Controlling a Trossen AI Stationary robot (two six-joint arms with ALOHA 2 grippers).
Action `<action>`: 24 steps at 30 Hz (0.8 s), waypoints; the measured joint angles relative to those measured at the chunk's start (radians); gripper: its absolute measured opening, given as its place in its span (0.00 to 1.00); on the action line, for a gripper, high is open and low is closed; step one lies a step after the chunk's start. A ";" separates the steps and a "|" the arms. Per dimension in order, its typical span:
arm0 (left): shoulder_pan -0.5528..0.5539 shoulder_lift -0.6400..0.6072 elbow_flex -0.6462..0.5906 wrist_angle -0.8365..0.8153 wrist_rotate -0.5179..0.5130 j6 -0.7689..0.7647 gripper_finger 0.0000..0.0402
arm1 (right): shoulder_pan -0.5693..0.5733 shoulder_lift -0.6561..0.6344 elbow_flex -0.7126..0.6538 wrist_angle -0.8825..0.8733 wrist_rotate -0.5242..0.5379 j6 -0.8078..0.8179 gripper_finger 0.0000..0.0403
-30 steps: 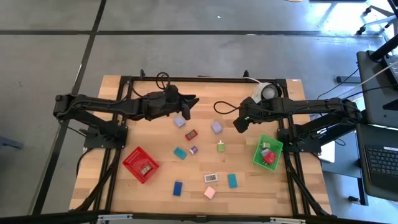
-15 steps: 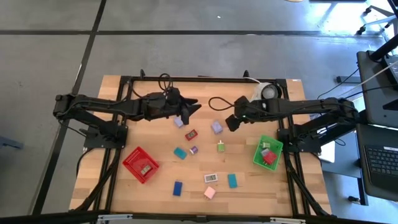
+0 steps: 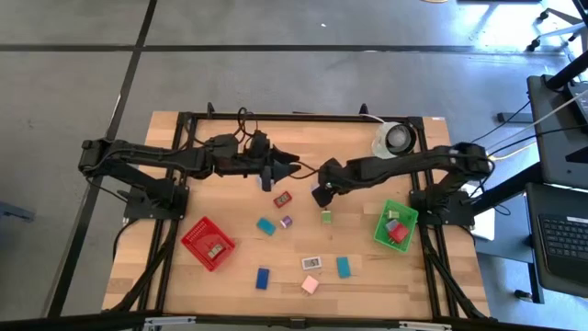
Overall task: Pick & Place Office items
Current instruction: Put the top light blue power adapter into the green bin
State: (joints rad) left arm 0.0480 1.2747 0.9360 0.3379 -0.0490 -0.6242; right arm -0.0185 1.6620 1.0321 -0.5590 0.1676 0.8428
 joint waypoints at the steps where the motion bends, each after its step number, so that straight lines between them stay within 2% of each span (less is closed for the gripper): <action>1: -0.005 0.000 0.000 0.002 0.001 0.003 0.54 | 0.000 0.015 0.000 0.021 -0.007 -0.009 0.75; 7: -0.024 0.000 0.000 0.003 0.036 0.058 0.54 | 0.000 0.102 0.000 0.100 0.032 -0.014 0.75; 16: -0.011 0.000 0.000 0.003 0.159 0.069 0.53 | 0.001 0.212 0.002 0.195 0.060 -0.014 0.75; 19: -0.012 0.000 0.000 0.003 0.166 0.070 0.53 | 0.001 0.217 0.004 0.193 0.058 0.015 0.69; 24: -0.012 0.000 0.000 0.002 0.167 0.070 0.53 | 0.000 0.215 0.004 0.192 0.046 0.037 0.52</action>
State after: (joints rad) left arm 0.0364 1.2747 0.9360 0.3401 0.1181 -0.5541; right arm -0.0189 1.8774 1.0363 -0.3674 0.2136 0.8797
